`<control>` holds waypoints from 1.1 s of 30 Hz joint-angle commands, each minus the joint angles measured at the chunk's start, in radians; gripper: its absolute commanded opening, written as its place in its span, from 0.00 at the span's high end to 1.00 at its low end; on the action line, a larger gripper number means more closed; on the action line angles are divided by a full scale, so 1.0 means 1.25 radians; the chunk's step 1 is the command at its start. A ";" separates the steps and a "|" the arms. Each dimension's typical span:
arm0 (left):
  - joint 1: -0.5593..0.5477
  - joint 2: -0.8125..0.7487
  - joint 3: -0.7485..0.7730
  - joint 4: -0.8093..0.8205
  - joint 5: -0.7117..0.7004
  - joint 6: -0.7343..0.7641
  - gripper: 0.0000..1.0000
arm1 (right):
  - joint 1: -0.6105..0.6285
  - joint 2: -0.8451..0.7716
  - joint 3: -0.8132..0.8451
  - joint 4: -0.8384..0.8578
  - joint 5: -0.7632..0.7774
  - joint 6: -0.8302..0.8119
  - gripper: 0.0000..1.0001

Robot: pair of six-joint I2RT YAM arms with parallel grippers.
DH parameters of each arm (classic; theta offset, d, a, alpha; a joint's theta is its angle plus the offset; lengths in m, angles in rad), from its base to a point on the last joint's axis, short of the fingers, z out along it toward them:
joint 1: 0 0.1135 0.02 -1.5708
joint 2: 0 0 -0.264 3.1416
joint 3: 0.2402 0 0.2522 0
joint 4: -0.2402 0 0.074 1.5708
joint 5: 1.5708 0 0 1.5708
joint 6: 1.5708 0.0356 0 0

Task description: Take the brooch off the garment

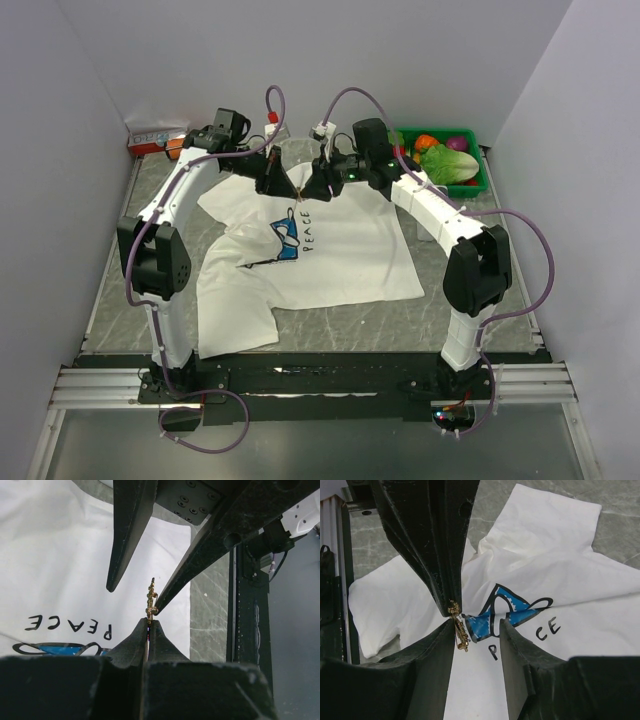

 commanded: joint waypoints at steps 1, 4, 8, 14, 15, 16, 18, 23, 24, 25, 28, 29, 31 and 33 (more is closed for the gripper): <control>-0.019 -0.006 0.049 -0.028 0.037 0.034 0.99 | -0.007 0.022 0.016 0.041 0.067 0.012 0.53; -0.019 -0.005 0.049 -0.030 0.036 0.035 0.99 | -0.007 0.022 0.022 0.046 0.078 0.016 0.53; -0.019 -0.006 0.050 -0.032 0.034 0.038 0.99 | -0.011 0.022 0.028 0.049 0.095 0.018 0.53; -0.019 -0.001 0.050 -0.032 0.030 0.038 0.99 | -0.030 0.016 0.027 0.052 0.093 0.028 0.53; -0.019 -0.001 0.050 -0.030 0.030 0.036 0.99 | -0.032 0.015 0.026 0.052 0.091 0.029 0.53; -0.019 0.000 0.051 -0.029 0.029 0.033 0.99 | -0.035 0.015 0.024 0.054 0.089 0.030 0.53; -0.019 0.001 0.053 -0.026 0.027 0.029 0.99 | -0.038 0.012 0.022 0.055 0.087 0.034 0.53; -0.019 0.005 0.049 -0.026 0.021 0.029 0.99 | -0.045 0.006 0.015 0.057 0.081 0.040 0.53; -0.019 0.005 0.050 -0.025 0.020 0.025 0.99 | -0.045 0.005 0.015 0.057 0.078 0.040 0.54; -0.019 0.005 0.049 -0.019 0.018 0.023 0.99 | -0.045 0.005 0.014 0.056 0.072 0.041 0.53; -0.019 0.009 0.048 -0.005 -0.004 0.009 0.99 | -0.044 -0.004 0.014 0.052 0.029 0.039 0.53; -0.019 0.009 0.046 0.000 -0.014 -0.005 0.99 | -0.045 -0.007 0.014 0.050 0.006 0.029 0.53; -0.020 0.009 0.044 0.008 -0.039 -0.013 0.99 | -0.044 -0.029 0.014 0.033 -0.063 0.005 0.53; -0.019 0.009 0.042 0.008 -0.050 -0.010 0.99 | -0.045 -0.072 0.013 0.007 -0.098 -0.014 0.54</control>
